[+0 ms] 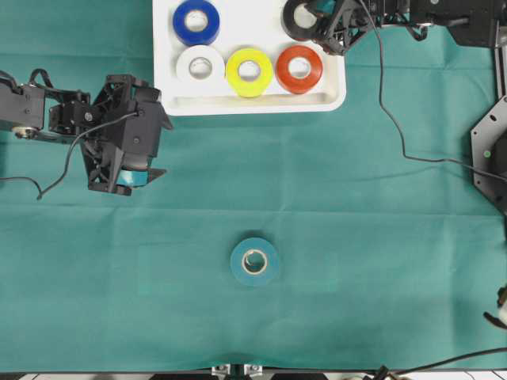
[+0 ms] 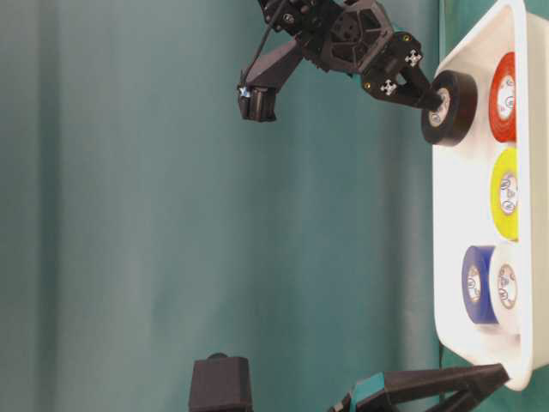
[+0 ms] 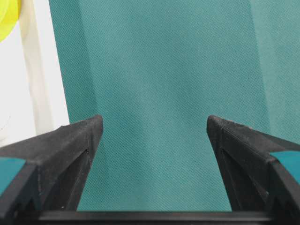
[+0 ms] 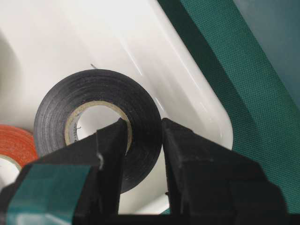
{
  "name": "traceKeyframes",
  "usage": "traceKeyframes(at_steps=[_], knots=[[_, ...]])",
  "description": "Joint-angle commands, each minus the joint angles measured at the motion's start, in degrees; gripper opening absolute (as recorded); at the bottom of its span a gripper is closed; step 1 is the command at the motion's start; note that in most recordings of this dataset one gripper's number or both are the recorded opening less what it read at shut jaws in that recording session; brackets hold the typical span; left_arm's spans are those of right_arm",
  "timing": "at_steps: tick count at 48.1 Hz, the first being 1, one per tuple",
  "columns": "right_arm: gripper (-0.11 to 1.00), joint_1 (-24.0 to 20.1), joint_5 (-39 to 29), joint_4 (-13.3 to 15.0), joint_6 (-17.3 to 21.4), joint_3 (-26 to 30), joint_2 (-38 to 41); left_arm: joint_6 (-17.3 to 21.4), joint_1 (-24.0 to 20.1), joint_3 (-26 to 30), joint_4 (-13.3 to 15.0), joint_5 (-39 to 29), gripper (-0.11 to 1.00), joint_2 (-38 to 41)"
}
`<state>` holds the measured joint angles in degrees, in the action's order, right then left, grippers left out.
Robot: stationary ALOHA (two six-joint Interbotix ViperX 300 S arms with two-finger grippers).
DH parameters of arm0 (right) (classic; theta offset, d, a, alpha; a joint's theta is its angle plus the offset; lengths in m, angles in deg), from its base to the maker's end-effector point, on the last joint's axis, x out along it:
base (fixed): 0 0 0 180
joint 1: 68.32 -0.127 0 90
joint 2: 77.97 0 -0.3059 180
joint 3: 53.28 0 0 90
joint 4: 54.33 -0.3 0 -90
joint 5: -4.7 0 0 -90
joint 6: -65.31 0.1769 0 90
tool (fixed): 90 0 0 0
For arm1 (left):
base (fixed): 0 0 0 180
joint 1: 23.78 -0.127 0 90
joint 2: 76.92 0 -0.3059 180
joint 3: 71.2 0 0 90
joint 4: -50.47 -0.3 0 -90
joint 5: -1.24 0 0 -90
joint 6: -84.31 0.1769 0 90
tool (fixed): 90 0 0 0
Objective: Put the tape alternately from left to right into the white case.
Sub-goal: 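Release the black roll and withdraw the right gripper to the right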
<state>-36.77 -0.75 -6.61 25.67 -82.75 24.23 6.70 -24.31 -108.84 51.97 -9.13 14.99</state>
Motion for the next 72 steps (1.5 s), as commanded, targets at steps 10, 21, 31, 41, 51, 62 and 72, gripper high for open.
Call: traceKeyframes(at_steps=[10,21,31,41,51,62,72], knots=[[0.67,0.1,0.2,0.1,0.3,0.4,-0.7,-0.1,0.2,-0.3,0.2,0.4,0.69,-0.5],[0.82,0.1,0.2,0.1,0.3,0.3,-0.6,-0.1,0.2,-0.2,0.2,0.3,0.69,-0.5],[0.82,0.1,0.4,0.1,0.4,-0.1,-0.7,-0.1,0.2,-0.2,0.2,0.4,0.69,-0.5],[0.82,-0.4,0.7,0.0,0.4,-1.1,-1.6,-0.1,0.3,-0.2,0.2,0.3,0.69,-0.5],[0.82,-2.0,2.6,-0.1,0.5,-3.7,-5.0,-0.1,0.4,-0.2,0.2,0.4,0.69,-0.5],[0.81,-5.7,6.2,-0.1,0.5,-8.2,-9.1,-0.1,0.4,-0.2,0.2,0.3,0.69,-0.5],[0.82,-11.3,10.0,-0.1,0.5,-12.7,-13.2,-0.1,0.6,-0.1,0.2,0.4,0.69,-0.5]])
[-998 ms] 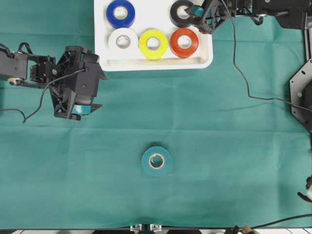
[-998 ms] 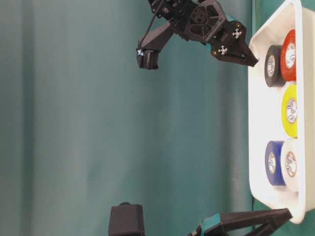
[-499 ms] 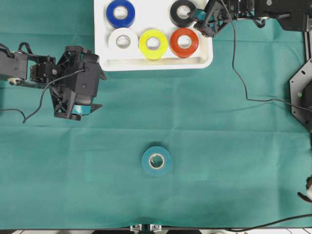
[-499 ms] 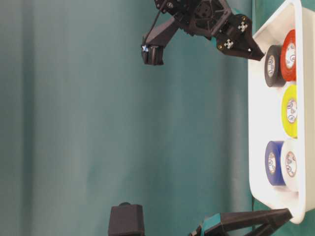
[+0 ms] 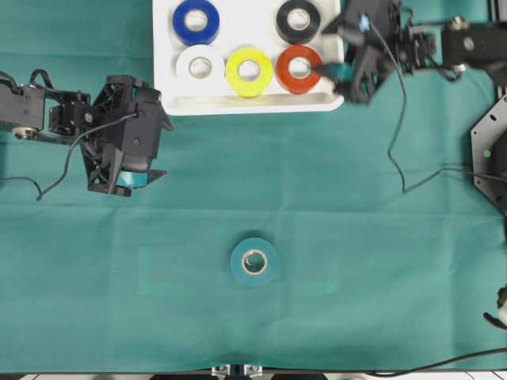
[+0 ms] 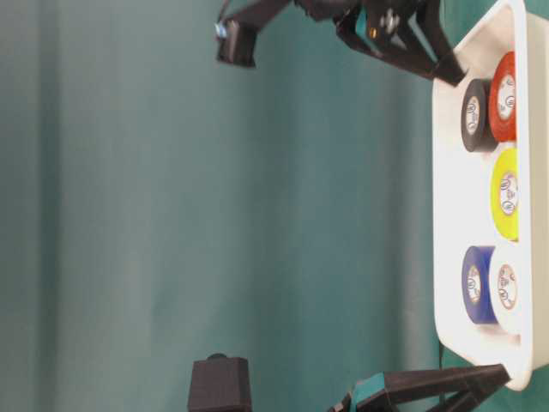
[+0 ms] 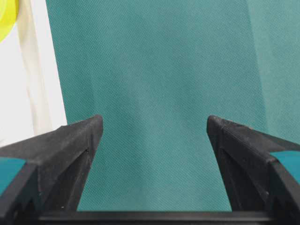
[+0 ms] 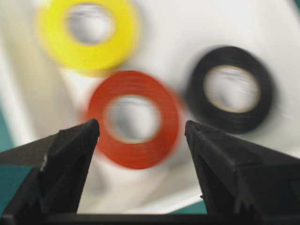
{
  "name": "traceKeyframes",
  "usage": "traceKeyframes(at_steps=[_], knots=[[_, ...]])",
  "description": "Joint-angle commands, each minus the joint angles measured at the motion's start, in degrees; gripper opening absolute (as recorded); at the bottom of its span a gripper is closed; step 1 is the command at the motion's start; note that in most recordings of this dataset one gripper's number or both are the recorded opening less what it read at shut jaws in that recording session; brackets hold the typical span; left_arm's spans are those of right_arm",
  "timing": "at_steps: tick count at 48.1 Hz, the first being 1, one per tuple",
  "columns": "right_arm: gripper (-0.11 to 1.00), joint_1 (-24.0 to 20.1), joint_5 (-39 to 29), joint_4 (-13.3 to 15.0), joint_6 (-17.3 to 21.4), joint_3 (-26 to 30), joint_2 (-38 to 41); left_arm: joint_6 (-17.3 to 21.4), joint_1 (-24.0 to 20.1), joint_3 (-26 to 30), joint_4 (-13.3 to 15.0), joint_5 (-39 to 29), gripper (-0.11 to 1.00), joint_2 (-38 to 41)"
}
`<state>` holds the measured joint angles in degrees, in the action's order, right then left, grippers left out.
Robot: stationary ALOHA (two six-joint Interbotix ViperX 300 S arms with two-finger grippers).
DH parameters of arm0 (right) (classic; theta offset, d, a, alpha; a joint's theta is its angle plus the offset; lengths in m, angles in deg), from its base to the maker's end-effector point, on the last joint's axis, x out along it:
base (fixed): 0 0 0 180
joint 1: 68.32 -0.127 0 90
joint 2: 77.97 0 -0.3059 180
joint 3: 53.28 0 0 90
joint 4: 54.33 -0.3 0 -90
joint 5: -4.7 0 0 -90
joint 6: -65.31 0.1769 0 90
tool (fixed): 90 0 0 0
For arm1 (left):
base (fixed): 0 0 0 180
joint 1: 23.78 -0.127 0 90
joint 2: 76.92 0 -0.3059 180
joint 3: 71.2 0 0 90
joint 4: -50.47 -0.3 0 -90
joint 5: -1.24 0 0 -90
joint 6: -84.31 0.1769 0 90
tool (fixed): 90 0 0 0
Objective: Put the tape alternately from left to right into the white case.
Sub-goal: 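Release the black roll and withdraw the right gripper to the right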
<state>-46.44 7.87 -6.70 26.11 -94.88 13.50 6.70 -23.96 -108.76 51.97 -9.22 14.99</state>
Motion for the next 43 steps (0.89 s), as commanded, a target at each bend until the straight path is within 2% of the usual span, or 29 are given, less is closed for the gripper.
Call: traceKeyframes(at_steps=[1,20,43], knots=[[0.81,-2.2,1.7,0.0,0.1,-0.8,-2.8,-0.1,0.3,-0.2,0.2,0.4,0.69,-0.5],[0.81,-11.9,2.5,0.0,0.1,-5.4,-5.8,-0.3,0.4,-0.1,0.2,0.4,0.69,-0.5],[0.81,-12.9,2.6,0.0,0.2,-6.1,-5.8,-2.4,2.5,0.4,0.2,0.4,0.69,-0.4]])
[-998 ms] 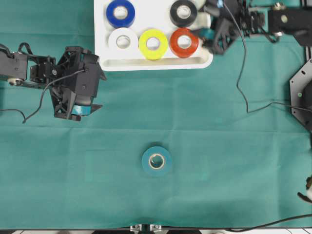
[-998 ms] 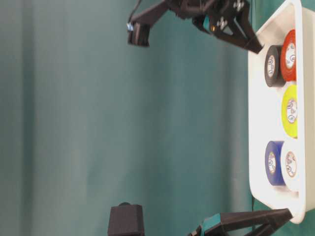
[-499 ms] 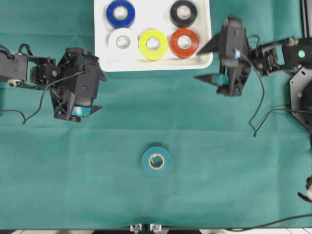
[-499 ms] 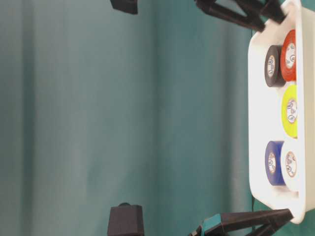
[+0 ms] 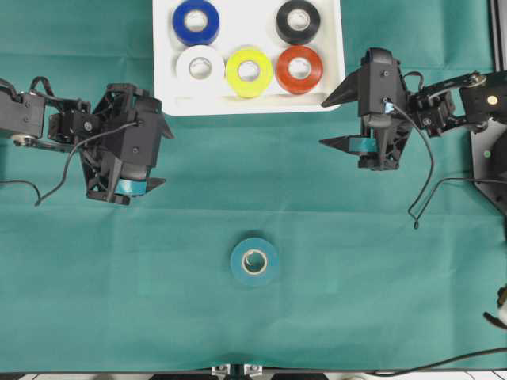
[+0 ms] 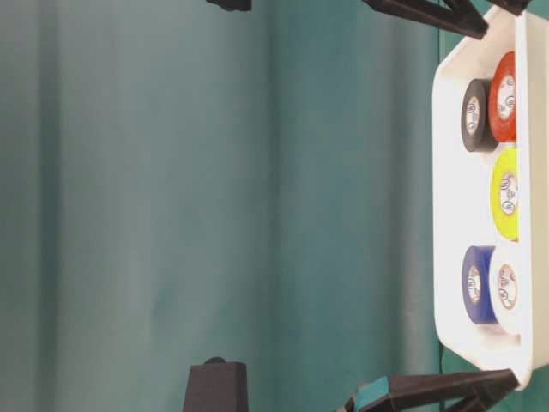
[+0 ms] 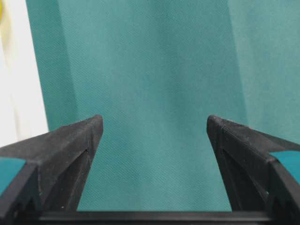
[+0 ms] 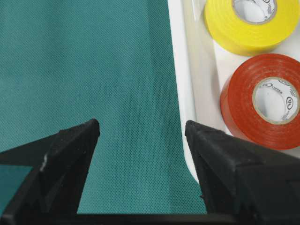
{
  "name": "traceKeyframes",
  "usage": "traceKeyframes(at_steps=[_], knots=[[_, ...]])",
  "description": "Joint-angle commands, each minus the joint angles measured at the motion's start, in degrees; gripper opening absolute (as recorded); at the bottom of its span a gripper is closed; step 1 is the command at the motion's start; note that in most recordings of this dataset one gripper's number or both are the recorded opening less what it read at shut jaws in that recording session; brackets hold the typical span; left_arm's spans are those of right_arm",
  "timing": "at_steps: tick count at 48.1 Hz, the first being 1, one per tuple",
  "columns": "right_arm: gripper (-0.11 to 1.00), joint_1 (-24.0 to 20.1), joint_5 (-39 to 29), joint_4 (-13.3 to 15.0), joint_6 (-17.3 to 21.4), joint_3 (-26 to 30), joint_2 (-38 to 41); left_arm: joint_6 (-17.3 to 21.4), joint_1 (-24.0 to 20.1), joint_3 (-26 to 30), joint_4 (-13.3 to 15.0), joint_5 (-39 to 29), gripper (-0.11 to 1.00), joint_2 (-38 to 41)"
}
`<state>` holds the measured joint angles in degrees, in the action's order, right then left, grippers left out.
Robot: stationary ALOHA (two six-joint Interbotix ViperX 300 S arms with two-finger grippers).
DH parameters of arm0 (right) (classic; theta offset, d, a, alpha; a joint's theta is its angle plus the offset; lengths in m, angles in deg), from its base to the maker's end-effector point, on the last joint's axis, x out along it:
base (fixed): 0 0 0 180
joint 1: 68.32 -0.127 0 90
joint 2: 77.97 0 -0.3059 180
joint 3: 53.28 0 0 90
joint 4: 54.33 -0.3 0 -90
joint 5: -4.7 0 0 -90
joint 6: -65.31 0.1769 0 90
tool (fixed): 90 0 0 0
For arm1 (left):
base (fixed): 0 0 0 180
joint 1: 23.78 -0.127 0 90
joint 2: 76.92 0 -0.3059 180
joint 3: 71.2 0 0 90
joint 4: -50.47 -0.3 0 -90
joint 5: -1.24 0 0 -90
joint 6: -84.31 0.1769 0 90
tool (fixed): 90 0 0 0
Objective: Put the tape alternately from left to right into the white case.
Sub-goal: 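Release the black roll and withdraw the right gripper to the right, then move the left gripper down to the teal tape roll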
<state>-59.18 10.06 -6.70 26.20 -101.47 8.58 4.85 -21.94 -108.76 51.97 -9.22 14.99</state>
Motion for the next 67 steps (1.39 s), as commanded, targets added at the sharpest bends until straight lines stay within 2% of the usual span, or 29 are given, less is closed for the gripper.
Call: traceKeyframes(at_steps=[1,19,37,55,67], knots=[[0.81,-0.2,0.4,0.0,0.1,0.6,-0.8,-0.8,0.5,0.4,0.2,0.4,0.69,-0.5],[0.81,-0.2,0.4,0.0,0.1,0.9,-0.8,-4.8,3.9,1.2,0.2,4.2,0.69,-0.4],[0.81,-0.4,0.4,0.0,0.1,0.9,-0.9,-11.0,6.5,2.7,0.2,4.8,0.69,2.0],[0.81,-0.5,0.4,0.0,0.1,1.0,-0.4,-11.9,8.7,10.1,0.2,4.5,0.69,9.3],[0.81,-0.5,0.4,0.0,0.1,1.2,-0.2,-16.2,10.0,15.6,0.2,4.2,0.69,13.7]])
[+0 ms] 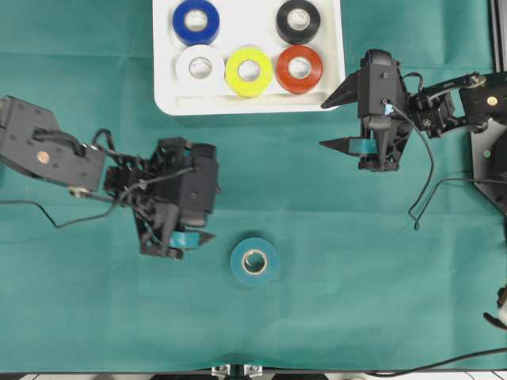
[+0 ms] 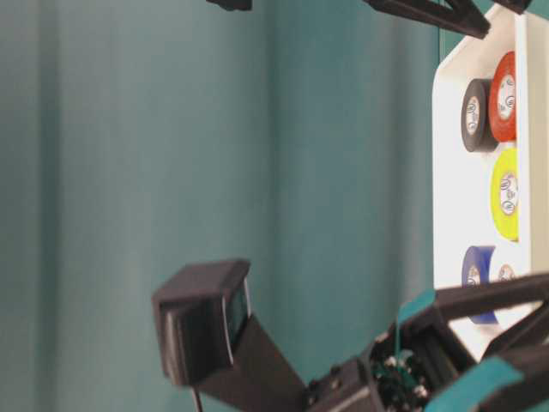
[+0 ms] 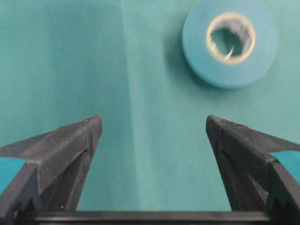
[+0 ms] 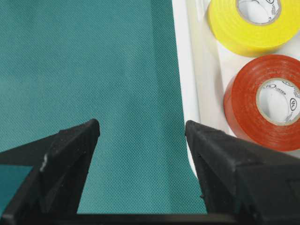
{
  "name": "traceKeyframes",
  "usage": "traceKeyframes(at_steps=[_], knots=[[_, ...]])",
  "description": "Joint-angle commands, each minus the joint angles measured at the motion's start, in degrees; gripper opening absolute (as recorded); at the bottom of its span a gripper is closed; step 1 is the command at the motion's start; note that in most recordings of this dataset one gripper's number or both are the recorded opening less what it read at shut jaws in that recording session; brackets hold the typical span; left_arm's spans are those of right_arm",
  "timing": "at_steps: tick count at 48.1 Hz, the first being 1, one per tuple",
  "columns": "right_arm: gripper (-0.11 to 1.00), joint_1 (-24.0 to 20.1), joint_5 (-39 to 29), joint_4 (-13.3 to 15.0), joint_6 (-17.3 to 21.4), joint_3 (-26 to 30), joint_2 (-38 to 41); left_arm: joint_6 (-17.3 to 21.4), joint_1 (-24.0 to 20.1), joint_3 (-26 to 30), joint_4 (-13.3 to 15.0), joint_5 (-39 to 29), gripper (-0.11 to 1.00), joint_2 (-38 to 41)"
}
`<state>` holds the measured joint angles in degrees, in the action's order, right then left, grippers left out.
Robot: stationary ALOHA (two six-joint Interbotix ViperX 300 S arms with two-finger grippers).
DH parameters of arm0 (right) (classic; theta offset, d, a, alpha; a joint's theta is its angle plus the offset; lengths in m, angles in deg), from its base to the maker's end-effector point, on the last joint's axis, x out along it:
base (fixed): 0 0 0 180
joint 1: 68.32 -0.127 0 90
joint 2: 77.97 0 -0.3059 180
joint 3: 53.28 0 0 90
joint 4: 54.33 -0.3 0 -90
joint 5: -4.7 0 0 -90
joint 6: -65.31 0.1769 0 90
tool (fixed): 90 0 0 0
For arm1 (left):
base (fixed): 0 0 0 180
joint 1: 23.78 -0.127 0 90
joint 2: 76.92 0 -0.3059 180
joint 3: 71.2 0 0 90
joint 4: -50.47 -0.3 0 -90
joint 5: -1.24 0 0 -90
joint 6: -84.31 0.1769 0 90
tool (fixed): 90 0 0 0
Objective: Put the tape alternately from left to right into the white case.
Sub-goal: 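Move the left gripper down to the teal tape roll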
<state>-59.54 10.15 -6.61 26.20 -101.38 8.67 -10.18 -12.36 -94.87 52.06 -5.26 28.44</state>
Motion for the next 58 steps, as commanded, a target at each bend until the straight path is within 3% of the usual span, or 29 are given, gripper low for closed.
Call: traceKeyframes(at_steps=[1,33,58], knots=[[0.81,-0.3,0.4,-0.1,0.0,1.1,-0.3,-1.6,0.4,1.9,0.1,0.3,0.69,0.6],[0.81,-0.3,0.4,-0.1,-0.3,2.2,2.3,-19.1,1.2,11.3,0.1,-3.2,0.68,9.5],[0.81,-0.2,0.4,-0.1,-0.4,2.5,2.3,-20.0,3.0,16.1,0.1,-7.5,0.68,14.1]])
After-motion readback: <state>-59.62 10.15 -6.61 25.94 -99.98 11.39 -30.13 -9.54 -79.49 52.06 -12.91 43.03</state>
